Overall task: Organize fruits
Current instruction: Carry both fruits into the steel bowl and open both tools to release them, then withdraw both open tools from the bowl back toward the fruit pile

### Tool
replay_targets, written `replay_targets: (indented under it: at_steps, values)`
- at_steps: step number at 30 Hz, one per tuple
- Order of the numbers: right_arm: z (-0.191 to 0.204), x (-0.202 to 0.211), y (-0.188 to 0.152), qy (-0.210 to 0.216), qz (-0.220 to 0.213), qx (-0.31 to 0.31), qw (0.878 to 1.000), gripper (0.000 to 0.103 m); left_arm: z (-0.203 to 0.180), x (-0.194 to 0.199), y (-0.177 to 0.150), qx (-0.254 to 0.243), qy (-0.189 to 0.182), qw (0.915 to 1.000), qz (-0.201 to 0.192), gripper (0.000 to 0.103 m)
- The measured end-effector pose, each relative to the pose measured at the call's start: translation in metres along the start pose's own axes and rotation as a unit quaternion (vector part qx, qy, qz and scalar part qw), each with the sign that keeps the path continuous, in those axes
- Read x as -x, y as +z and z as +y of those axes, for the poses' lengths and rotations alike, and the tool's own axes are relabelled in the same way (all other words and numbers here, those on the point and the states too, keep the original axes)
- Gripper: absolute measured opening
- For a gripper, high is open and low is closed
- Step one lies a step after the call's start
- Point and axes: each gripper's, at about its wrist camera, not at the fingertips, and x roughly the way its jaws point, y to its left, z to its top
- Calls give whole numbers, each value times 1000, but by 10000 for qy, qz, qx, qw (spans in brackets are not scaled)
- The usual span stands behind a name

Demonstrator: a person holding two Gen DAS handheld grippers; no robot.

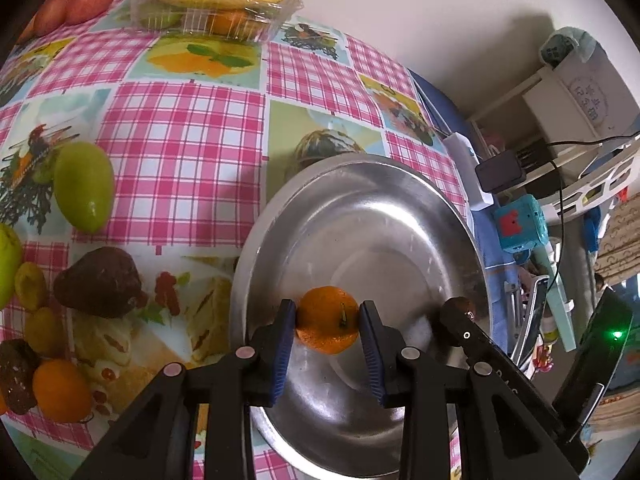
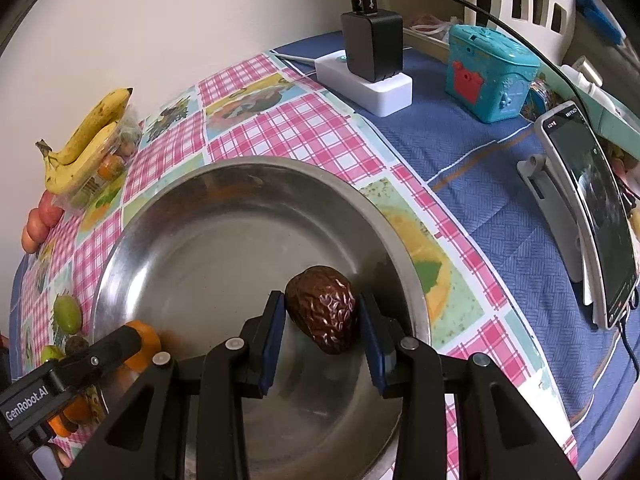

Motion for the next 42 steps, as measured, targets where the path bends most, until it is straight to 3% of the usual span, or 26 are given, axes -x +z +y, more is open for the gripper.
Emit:
replay_targets:
  at_steps: [9,15,21,24,26,27,29,32,34,35,37,42]
  values:
    - [1,2,-1,-25,17,-15,10000,39,5,10,-4,186,-191,9996,12,37]
    - [4,10,-3,-27,-41,33,10000,48,10,25,-8,300,-325,9990,-45,37]
    - [7,25,-8,-10,-156,67,9999,48,21,52,-14,448,-307,9982,-268,37]
    - [11,30,-12,-2,-184,107,9998,48,29,70,-18,414,69,9979,-491,39]
    - [14,33,-14,6,-193,159,9997,48,35,79,-21,407,466,9961,-634,54]
    - [17,34,-16,10,-201,199,9996,48,38,83,-23,429,633,9946,-697,66]
    - [20,37,-19,0,-223,258,9994,48,49,91,-28,511,913,9913,-796,69]
    - [26,41,-24,-1,-277,354,9990,67,63,100,-34,673,1230,9860,-903,82]
    - [29,42,-28,-8,-274,426,9987,70,71,104,-38,759,1494,9808,-997,97]
    - [30,43,-30,-11,-276,451,9986,71,75,105,-40,795,1619,9781,-1035,100]
    - [33,45,-34,-35,-299,497,9983,85,83,110,-44,865,1831,9728,-1126,103]
    - [41,48,-42,12,-303,647,9974,87,100,122,-52,1019,2117,9633,-1297,103]
